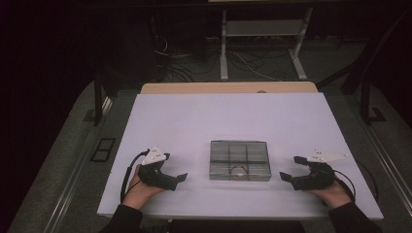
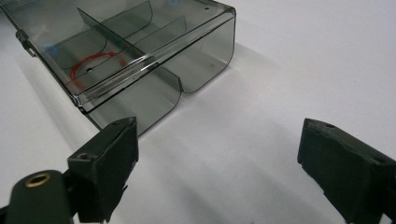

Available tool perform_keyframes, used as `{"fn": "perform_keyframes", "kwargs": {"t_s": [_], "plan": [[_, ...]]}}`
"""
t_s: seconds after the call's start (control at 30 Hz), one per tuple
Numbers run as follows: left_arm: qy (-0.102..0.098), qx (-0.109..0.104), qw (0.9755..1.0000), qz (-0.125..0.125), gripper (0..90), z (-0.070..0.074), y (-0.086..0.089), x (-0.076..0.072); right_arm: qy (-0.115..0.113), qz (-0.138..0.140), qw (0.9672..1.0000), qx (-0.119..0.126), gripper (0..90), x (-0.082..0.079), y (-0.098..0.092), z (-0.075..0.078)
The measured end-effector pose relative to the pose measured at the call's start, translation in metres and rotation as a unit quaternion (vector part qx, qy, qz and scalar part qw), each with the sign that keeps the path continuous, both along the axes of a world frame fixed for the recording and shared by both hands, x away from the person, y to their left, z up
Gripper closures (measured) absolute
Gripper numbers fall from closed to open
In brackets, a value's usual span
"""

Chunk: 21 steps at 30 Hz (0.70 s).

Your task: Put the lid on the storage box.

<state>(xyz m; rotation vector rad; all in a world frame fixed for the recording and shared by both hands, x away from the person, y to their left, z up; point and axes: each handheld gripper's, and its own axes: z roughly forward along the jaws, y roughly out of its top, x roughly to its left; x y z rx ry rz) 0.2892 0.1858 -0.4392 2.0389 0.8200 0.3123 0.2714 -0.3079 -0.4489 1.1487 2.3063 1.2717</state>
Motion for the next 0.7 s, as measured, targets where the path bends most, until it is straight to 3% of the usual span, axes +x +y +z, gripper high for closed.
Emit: {"fn": "perform_keyframes", "kwargs": {"t_s": [0.7], "plan": [[0.003, 0.005, 1.0, -0.007, 0.0, -0.001, -0.0023, 0.0008, -0.002, -0.001, 1.0, -0.004, 12.0, -0.0004, -0.0004, -0.0006]]}}
